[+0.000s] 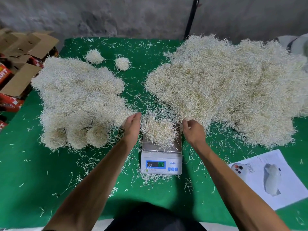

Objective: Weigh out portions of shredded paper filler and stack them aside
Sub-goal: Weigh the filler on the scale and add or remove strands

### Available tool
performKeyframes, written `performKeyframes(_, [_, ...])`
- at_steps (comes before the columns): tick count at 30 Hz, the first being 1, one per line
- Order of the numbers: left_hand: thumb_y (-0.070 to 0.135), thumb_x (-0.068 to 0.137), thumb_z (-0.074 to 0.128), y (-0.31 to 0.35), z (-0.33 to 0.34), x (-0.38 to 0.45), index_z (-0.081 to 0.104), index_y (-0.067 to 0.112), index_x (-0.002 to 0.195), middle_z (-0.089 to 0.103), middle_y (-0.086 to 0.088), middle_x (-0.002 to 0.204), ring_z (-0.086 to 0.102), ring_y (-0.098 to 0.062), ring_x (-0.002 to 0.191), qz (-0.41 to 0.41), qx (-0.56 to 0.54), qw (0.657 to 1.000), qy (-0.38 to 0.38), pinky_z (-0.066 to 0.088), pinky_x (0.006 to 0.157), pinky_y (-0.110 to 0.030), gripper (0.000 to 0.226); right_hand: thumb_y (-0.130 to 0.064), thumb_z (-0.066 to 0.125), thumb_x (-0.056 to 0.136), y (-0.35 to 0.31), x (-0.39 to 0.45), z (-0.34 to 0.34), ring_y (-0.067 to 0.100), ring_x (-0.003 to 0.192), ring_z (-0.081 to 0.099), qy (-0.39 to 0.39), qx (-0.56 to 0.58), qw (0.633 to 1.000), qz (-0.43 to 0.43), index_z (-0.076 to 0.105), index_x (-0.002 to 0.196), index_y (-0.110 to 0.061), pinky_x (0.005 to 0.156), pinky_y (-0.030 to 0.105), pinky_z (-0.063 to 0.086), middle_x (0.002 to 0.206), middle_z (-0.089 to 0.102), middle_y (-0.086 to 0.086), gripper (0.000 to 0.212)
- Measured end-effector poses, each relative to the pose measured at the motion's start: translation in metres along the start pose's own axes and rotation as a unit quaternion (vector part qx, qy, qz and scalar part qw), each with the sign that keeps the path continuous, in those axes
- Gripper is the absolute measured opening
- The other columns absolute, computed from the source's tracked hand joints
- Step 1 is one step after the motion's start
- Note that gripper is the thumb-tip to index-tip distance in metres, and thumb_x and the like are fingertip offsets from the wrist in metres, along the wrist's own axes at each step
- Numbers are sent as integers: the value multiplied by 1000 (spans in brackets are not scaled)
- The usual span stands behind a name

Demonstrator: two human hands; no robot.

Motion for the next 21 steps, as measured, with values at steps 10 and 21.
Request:
performKeyframes(10, [24, 104, 55, 24, 0, 8, 59, 31, 93, 60, -3, 88, 53, -14, 75, 102, 31, 994, 14, 48, 60, -21, 14, -36, 44, 110, -3, 25, 24, 14, 57, 59, -22, 70, 997, 5, 61, 90, -20, 49, 31, 51, 85, 72, 6, 31])
performKeyframes(21, [19, 101, 58, 58, 16, 87, 61, 0, 129, 71, -19, 114, 71, -29, 104, 62, 84, 994, -11, 59, 93, -43, 33, -14, 64, 101, -57, 130, 69, 27, 96, 72, -199, 114, 973, -17, 73, 112, -8, 87, 47, 62, 110, 72, 7, 15])
Point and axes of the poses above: each hand's wrist, its own x-axis towards the middle knuckle, its own z-axis out of the palm, y = z × x, the point moved 8 cm from there along x, towards the middle knuckle
